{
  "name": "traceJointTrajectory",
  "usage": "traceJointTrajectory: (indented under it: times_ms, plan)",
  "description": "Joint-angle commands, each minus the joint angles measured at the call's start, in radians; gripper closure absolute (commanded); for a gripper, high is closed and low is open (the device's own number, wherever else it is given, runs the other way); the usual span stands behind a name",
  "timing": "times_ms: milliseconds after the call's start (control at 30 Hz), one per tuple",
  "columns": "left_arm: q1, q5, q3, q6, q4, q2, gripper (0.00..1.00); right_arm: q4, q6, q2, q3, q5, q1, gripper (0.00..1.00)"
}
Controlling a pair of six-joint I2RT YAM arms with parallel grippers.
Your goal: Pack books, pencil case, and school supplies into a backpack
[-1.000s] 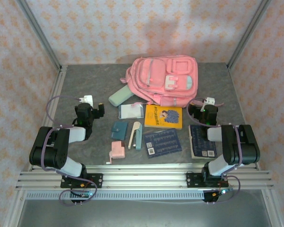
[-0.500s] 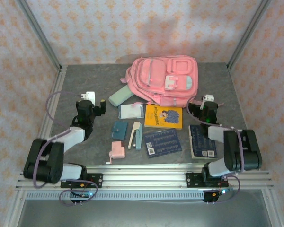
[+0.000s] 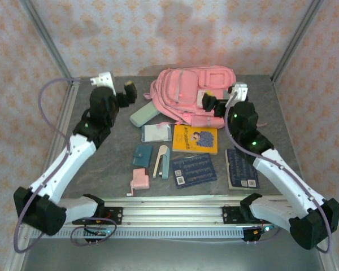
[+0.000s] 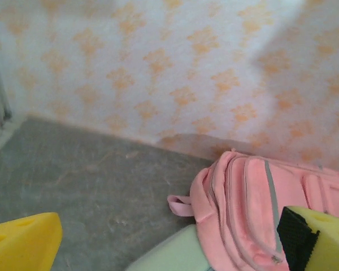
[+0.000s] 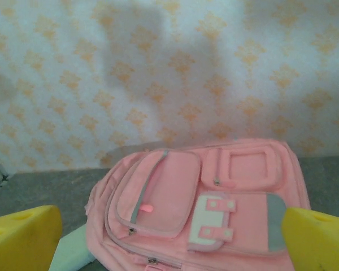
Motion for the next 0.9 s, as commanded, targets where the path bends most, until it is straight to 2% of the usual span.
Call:
traceJointTrajectory:
  times_ms: [0,33,100,200,333,467,600,733,867]
  plan:
    - [0.098,0.073,0.061,-0.279,-0.346,0.171,0.0,-0.26,0.196,-0.006,0.036,0.079,-0.038,0.0]
    - [0.124,0.136,0.062,-0.32,-0.315,0.201,0.0,-0.254,0.233,-0.007,0.033,0.003,-0.07,0.0]
    - [0.145,0.224,0.059,-0.34,-0.238,0.238,0.0,-0.305,0.309,0.016,0.055,-0.025,-0.09,0.0]
    - [0.146,0.345,0.121,-0.269,-0.175,0.314,0.0,-0.389,0.42,0.046,0.061,-0.031,-0.094,0.0]
    - [0.146,0.498,0.257,-0.204,-0.21,0.474,0.0,-0.313,0.541,0.036,-0.043,-0.152,-0.111,0.0]
    - [0.147,0.544,0.311,-0.187,-0.237,0.593,0.01,-0.273,0.623,0.073,-0.086,-0.225,-0.14,0.0]
    - [0.146,0.632,0.337,-0.176,-0.178,0.713,0.04,-0.162,0.74,0.138,-0.145,-0.364,-0.206,0.0]
    - [0.14,0.704,0.376,-0.165,-0.09,0.779,0.06,-0.08,0.726,0.216,-0.153,-0.429,-0.212,0.0]
    - [0.129,0.719,0.411,-0.136,-0.031,0.808,0.11,-0.073,0.675,0.286,-0.133,-0.474,-0.213,0.01]
